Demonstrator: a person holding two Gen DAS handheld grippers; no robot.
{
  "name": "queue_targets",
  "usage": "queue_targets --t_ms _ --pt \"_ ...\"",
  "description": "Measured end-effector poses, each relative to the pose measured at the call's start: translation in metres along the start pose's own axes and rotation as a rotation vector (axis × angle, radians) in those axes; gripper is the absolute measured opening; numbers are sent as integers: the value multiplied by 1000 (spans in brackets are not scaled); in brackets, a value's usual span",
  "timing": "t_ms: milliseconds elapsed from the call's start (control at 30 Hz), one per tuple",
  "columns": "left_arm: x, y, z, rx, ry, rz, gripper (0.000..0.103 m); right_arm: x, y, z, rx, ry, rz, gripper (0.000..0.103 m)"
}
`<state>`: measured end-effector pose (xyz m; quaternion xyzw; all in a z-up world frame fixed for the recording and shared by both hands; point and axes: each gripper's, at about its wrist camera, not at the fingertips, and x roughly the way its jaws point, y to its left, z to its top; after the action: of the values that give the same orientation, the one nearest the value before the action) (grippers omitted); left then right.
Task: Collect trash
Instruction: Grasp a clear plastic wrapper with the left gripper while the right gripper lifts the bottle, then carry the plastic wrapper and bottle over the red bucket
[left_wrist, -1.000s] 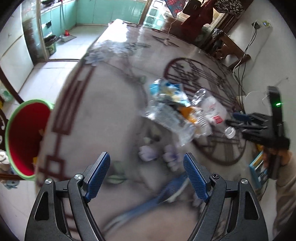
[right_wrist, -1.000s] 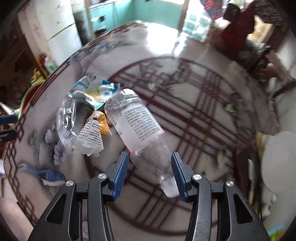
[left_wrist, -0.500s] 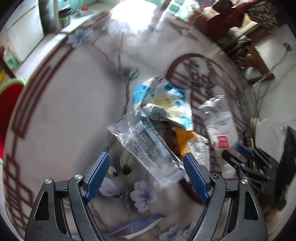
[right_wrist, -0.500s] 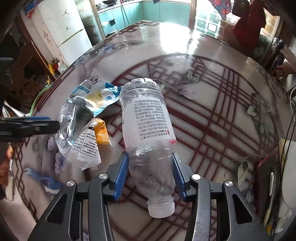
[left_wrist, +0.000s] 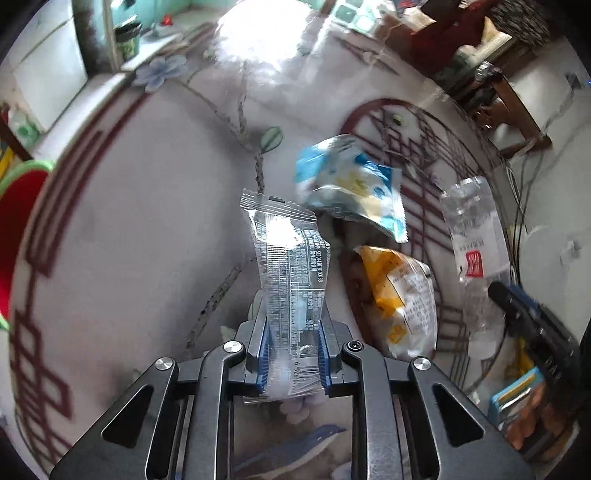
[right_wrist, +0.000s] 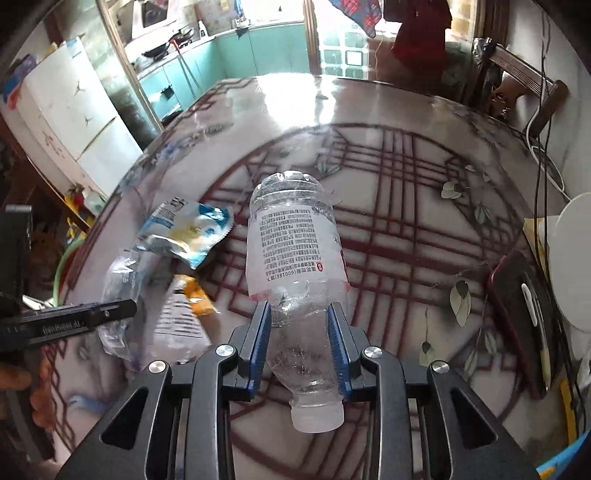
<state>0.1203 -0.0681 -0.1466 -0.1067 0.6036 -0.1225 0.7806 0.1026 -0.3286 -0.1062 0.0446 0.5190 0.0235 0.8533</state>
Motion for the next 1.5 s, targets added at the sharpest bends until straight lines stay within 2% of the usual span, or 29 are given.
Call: queue_targets --t_ms 233,467,767,1100,1500 --pt "-37 -3 -18 109 -81 19 18 -32 11 -4 25 -56 -5 29" --pt "-62 4 -30 150 -141 36 19 -66 36 -11 -9 -113 -45 29" --pt "-85 32 -43 106 -172 45 19 -82 82 -18 -89 -140 -51 29" --pt "-101 61 -48 89 -206 60 19 -80 121 -22 -138 -137 -41 29" --pt "-104 104 -45 69 -192 35 19 -78 172 -16 -172 -145 -75 29"
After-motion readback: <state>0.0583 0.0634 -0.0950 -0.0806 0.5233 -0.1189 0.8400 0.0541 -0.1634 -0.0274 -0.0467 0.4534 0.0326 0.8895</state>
